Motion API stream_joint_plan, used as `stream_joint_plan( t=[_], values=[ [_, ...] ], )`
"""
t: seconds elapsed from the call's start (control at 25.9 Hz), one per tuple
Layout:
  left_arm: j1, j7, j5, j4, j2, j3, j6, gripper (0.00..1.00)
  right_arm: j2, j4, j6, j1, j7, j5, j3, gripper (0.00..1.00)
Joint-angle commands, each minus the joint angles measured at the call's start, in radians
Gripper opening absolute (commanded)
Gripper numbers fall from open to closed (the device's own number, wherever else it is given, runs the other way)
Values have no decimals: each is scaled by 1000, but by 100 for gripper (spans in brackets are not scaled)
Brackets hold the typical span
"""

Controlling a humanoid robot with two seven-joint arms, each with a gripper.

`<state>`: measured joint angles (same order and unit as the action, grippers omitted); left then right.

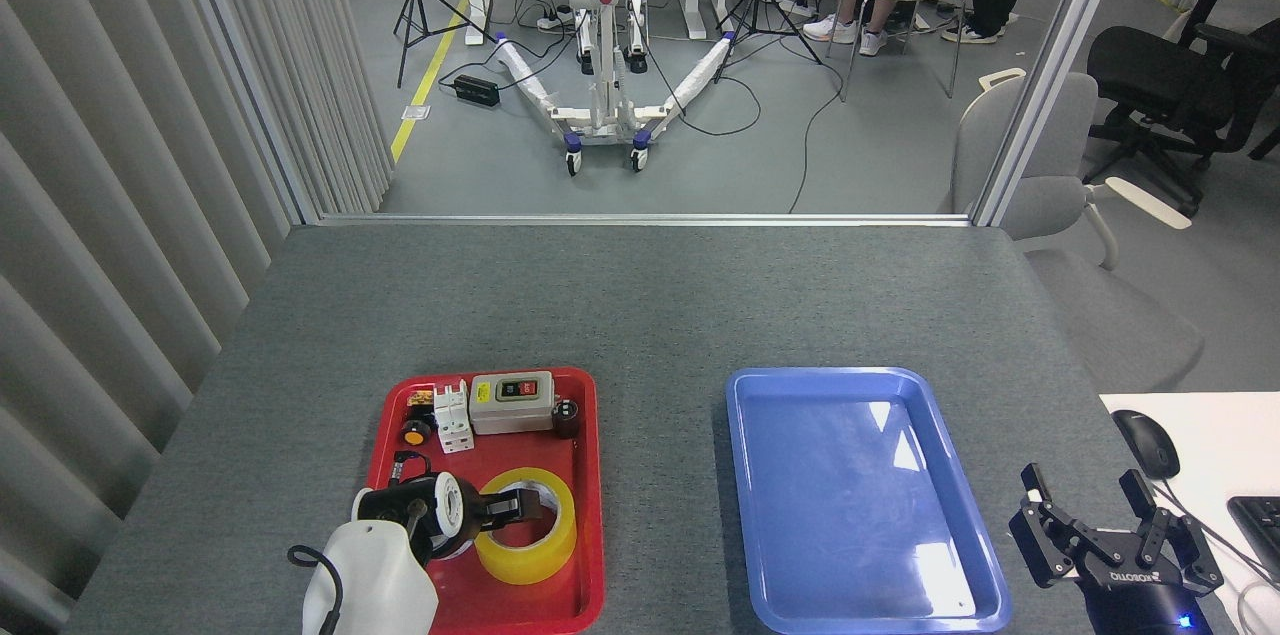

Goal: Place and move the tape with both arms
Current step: 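Grasp the yellow tape roll with the left hand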

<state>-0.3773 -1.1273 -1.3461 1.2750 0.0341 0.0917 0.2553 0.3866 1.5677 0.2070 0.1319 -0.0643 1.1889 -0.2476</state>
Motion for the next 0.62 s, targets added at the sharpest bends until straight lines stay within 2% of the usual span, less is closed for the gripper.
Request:
stream_joint_plan(
  t=[0.0,0.5,0.54,0.58],
  values=[
    [0,15,-2,-12,-3,2,1,100,0,0,0,0,-3,0,-1,99],
    [1,63,-2,-69,-57,3,-4,100,0,0,0,2,-2,0,5,99],
    [0,64,-2,-69,-57,3,-4,99,0,0,0,2,-3,2,5,99],
    [1,66,-2,-69,-57,5,-5,95,0,0,0,2,-2,0,5,99]
  ],
)
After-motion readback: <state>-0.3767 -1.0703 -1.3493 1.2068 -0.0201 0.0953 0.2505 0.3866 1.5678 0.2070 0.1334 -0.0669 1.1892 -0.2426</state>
